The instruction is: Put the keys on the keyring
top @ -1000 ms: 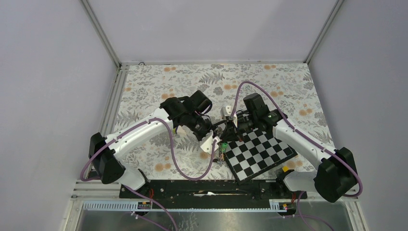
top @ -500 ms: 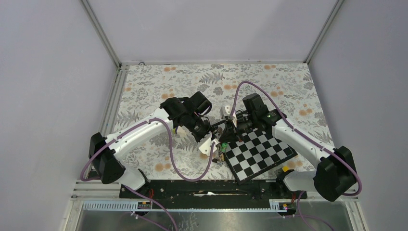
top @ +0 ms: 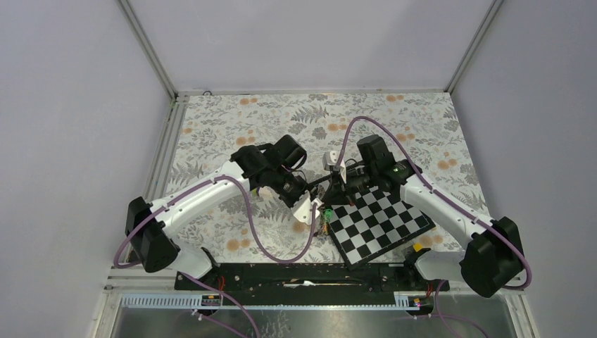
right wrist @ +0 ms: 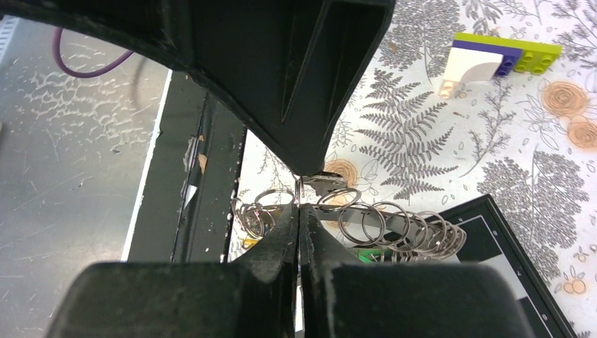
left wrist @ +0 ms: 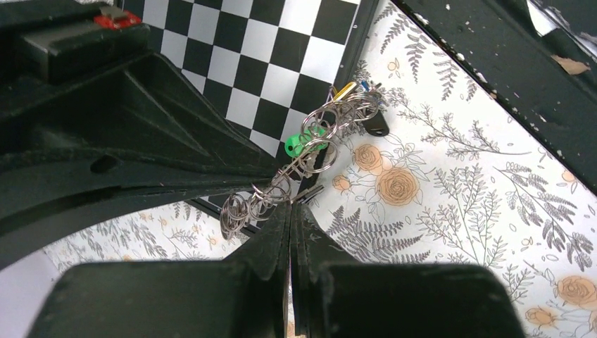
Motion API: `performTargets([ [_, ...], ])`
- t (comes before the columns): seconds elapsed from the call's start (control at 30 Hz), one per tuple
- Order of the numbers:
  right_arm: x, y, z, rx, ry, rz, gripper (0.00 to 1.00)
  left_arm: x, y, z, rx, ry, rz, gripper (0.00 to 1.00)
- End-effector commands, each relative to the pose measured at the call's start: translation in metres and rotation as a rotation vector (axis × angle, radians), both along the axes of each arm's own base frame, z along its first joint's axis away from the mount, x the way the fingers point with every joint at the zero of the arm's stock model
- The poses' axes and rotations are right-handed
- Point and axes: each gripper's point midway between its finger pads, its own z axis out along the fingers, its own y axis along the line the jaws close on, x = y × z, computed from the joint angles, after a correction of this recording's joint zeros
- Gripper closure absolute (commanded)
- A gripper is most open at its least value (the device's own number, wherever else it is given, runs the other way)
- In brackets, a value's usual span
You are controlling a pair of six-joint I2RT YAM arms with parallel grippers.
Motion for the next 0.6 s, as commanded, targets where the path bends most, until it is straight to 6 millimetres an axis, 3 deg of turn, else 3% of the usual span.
performTargets([
  [0.0,0.022,0.007,0.048,0.097,-0.143,-0.052,1.00,-0.002,-0.006,0.012,-0.072,0.056,0.087,1.00],
  [0.57,0.039,0.009,0.085,0.140,-0.125,-0.136,1.00,0.036,-0.018,0.020,-0.165,0.114,0.394,0.88],
])
